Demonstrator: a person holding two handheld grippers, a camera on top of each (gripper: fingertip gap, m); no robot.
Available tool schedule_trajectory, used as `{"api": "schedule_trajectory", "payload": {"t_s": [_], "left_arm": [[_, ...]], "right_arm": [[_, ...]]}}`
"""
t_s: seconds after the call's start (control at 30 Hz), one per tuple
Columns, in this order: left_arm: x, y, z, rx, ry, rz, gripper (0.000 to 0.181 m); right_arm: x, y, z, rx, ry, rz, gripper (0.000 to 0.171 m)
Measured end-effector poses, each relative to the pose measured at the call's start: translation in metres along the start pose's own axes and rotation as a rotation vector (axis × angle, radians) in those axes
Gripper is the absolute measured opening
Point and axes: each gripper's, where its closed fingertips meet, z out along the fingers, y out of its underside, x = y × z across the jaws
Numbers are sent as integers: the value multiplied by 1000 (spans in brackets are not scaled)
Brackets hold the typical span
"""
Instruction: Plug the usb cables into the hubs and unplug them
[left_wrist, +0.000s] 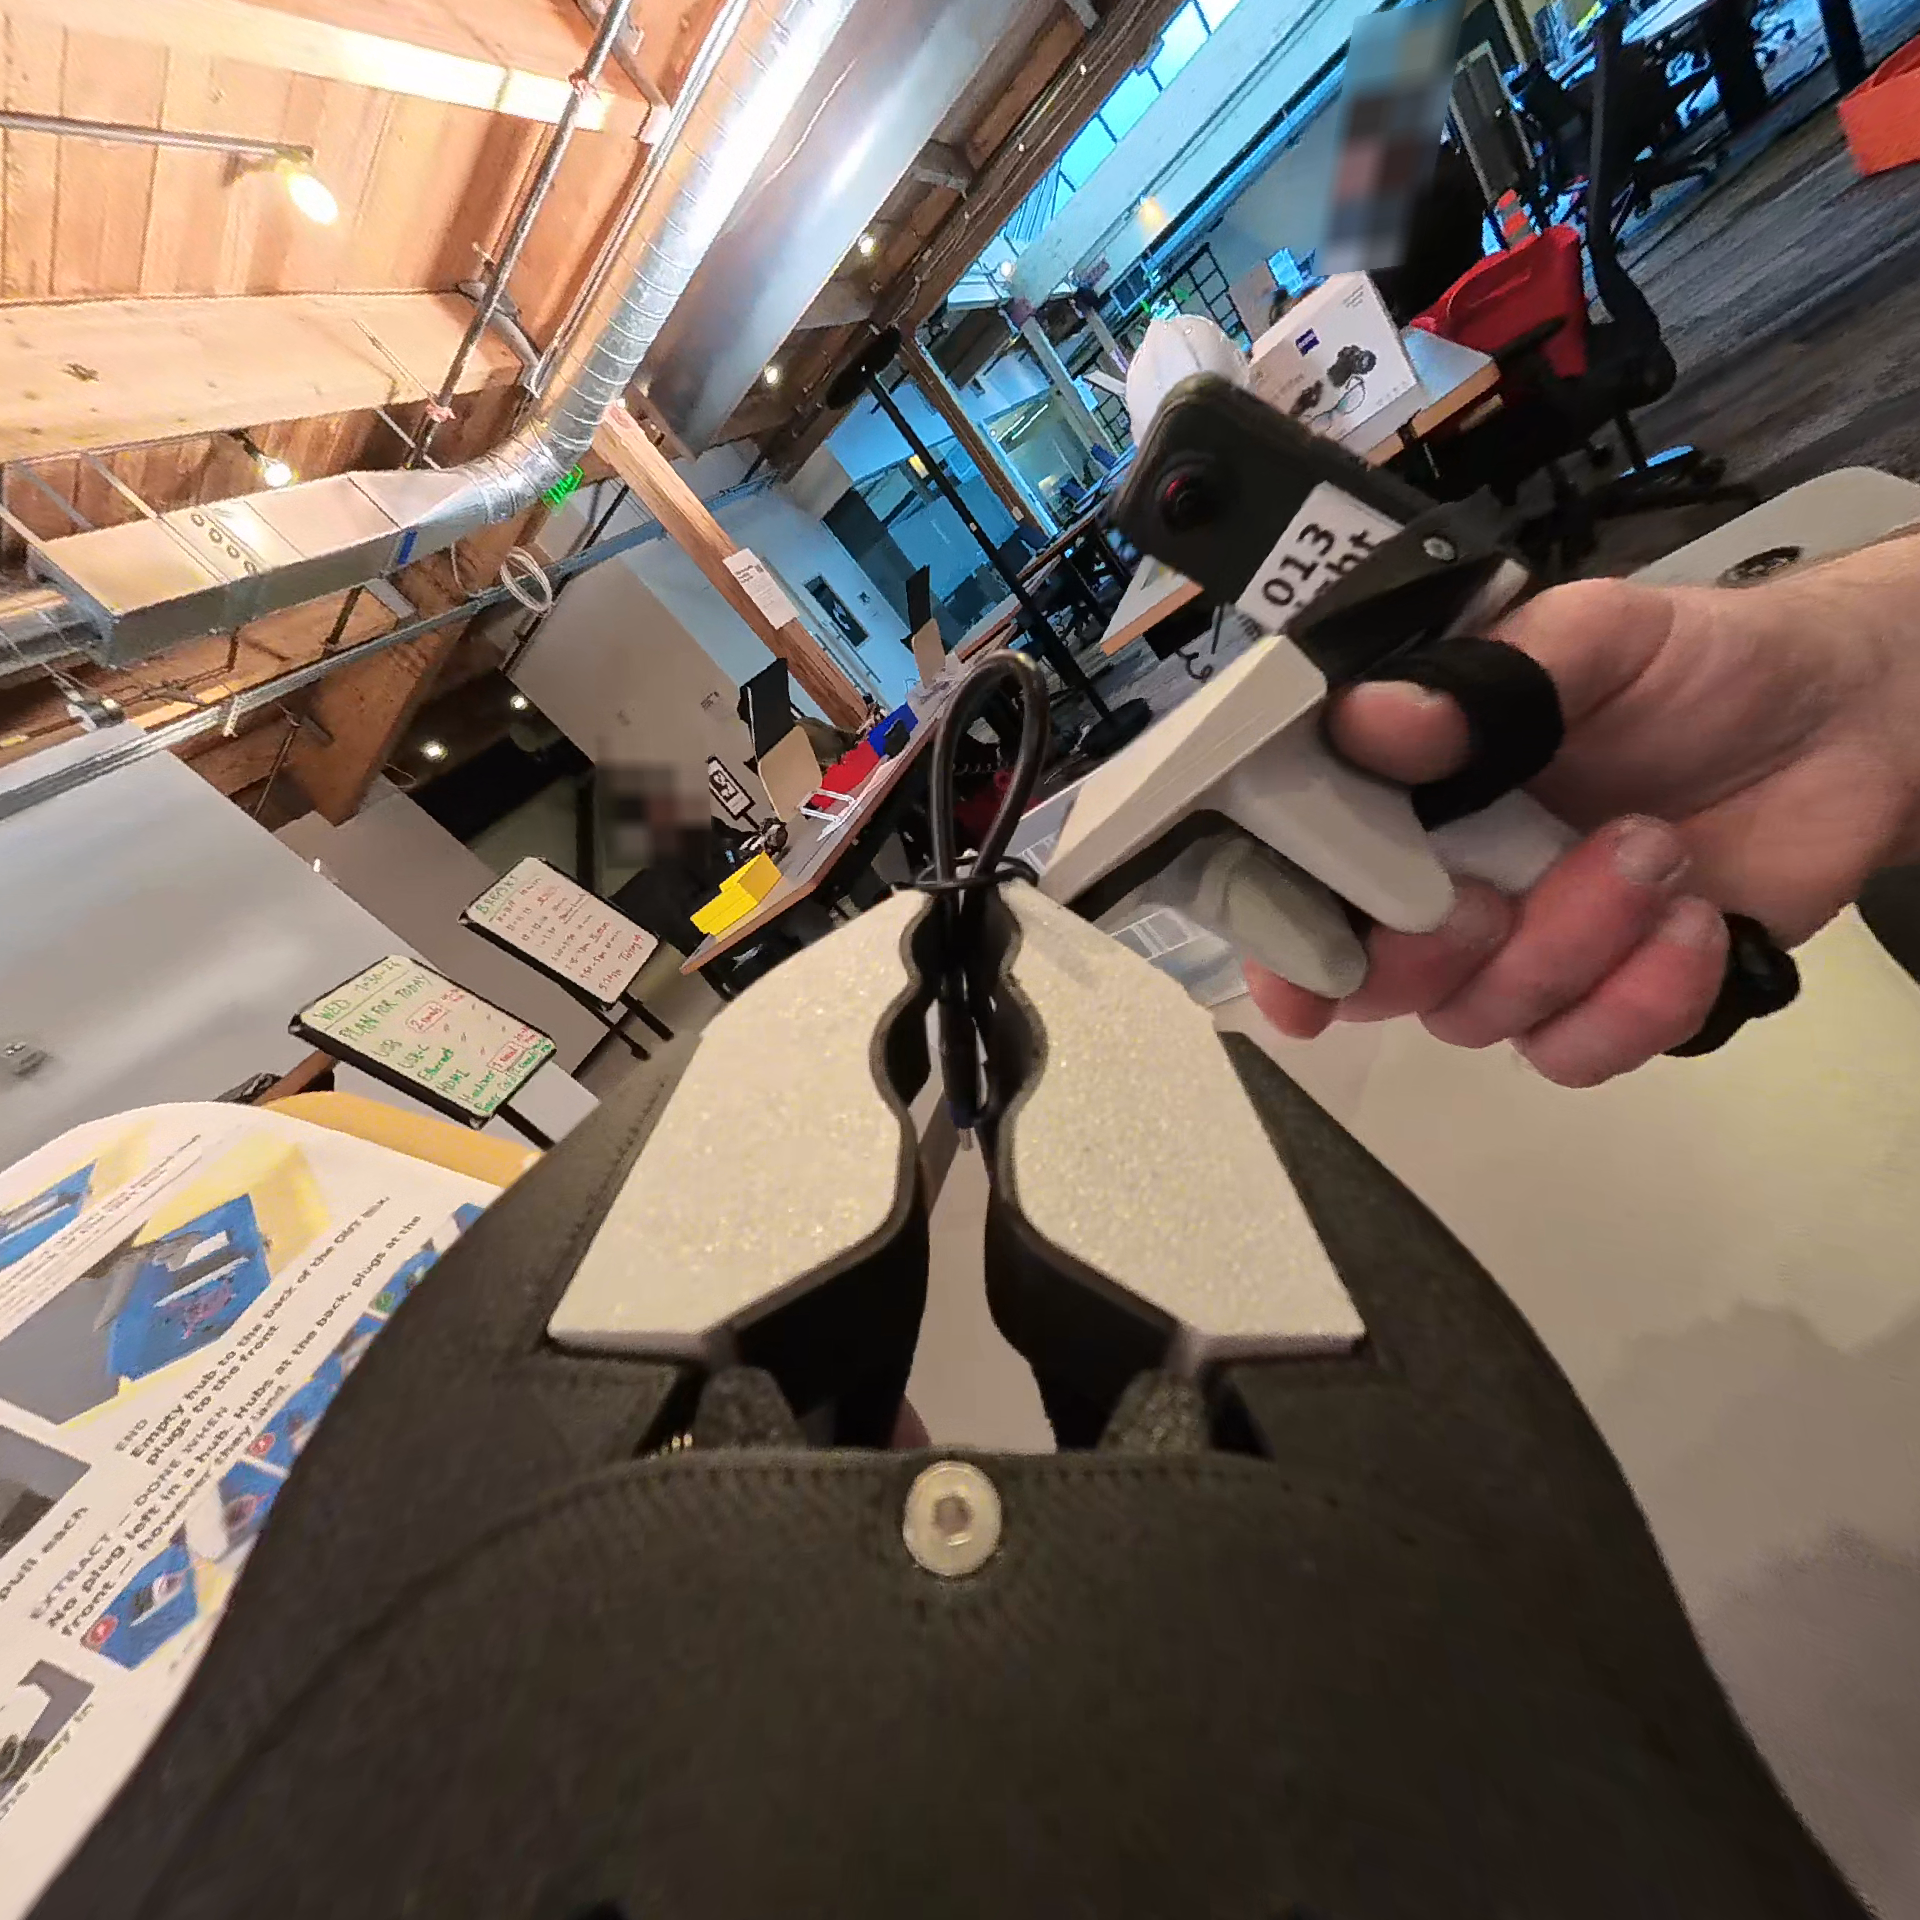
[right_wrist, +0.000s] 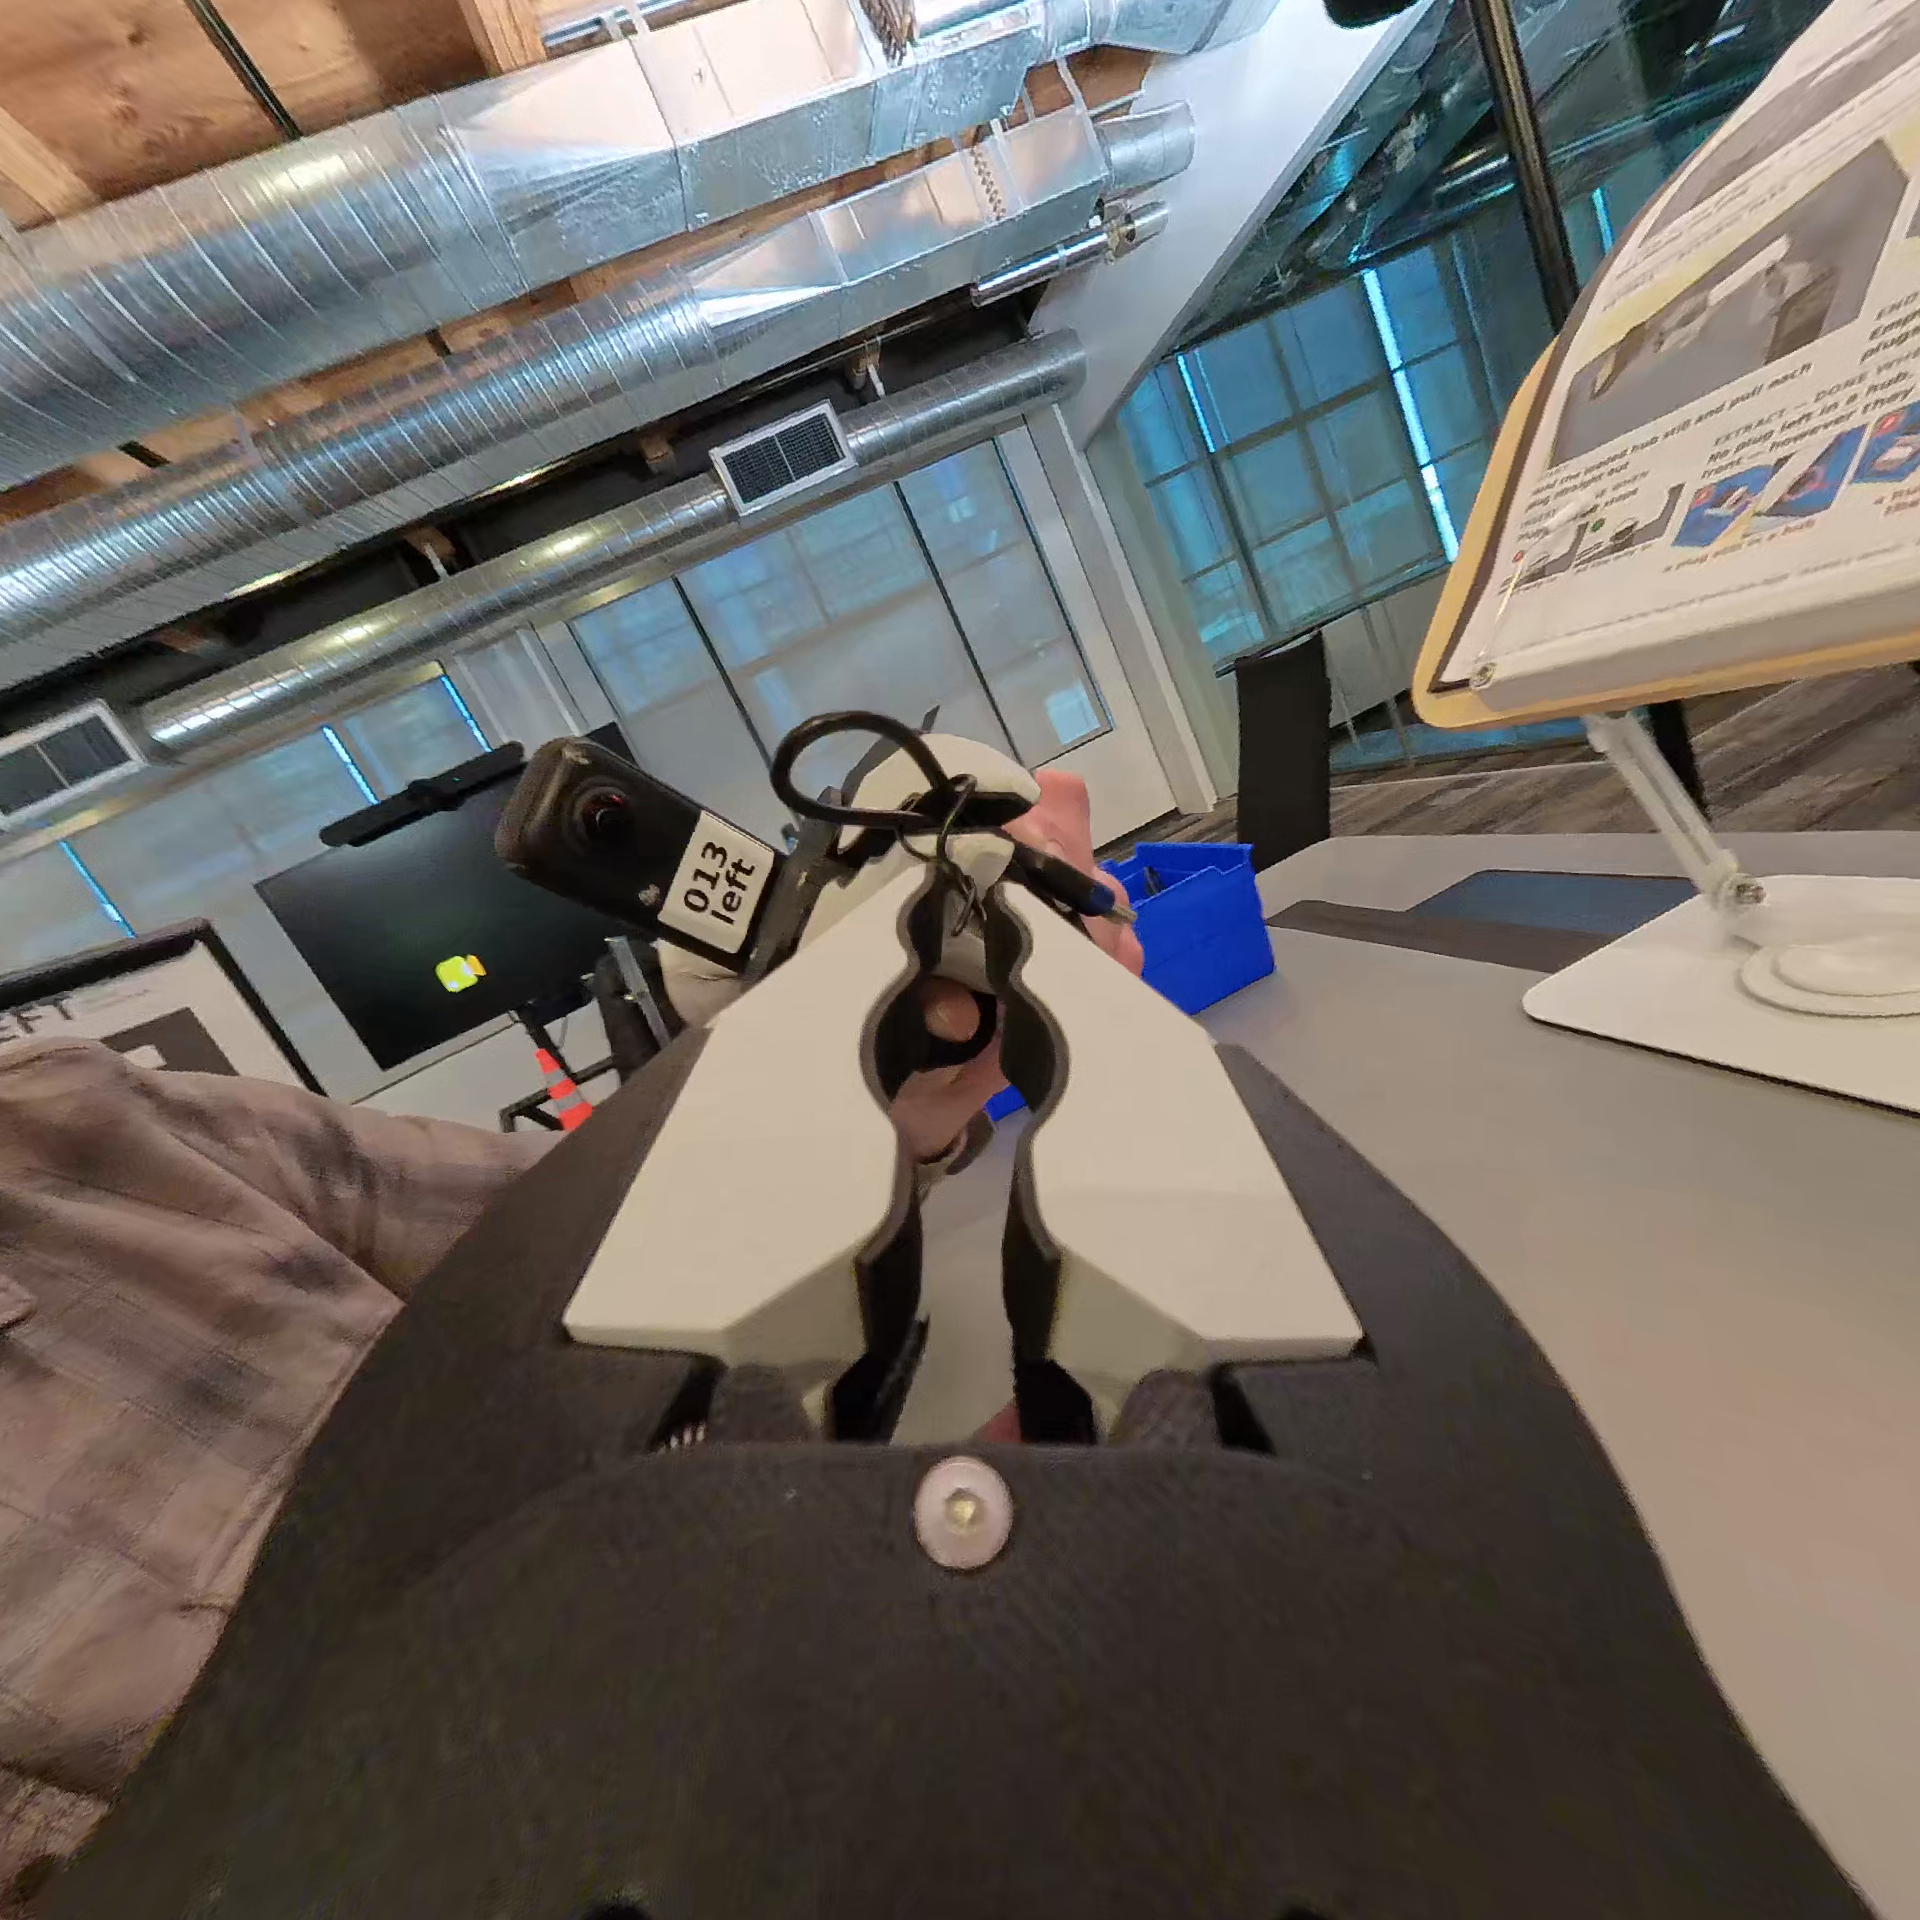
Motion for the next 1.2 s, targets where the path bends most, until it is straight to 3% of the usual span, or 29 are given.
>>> {"api": "schedule_trajectory", "payload": {"t_s": [0.23, 0.37, 0.43, 0.6, 0.73, 0.83, 0.9, 0.97, 1.03, 1.2], "left_arm": [[0, 7, 3, -80, -8, 24, 6], [0, 13, 6, -141, -2, -26, 6], [1, 16, 7, -172, 13, -87, 6], [8, 29, 9, -260, 121, -403, 6], [18, 42, 10, -296, 248, -776, 6], [25, 55, 12, -315, 281, -872, 6], [26, 59, 14, -321, 271, -867, 6], [23, 62, 15, -333, 234, -795, 6], [16, 61, 15, -324, 179, -630, 6], [10, 37, 13, -199, 137, -383, 6]], "right_arm": [[8, -3, -4, -41, 162, -201, 0], [12, -4, -8, -110, 302, -449, 0], [17, -4, -10, -188, 414, -706, 0], [25, -4, -15, -505, 702, -1647, 0], [32, 4, -15, -729, 703, -2125, 0], [41, 12, -17, -859, 606, -2315, 0], [46, 14, -19, -889, 554, -2344, 0], [50, 10, -22, -870, 584, -2217, 0], [45, 5, -23, -763, 599, -1961, 4], [28, 5, -23, -469, 478, -1049, 20]]}}
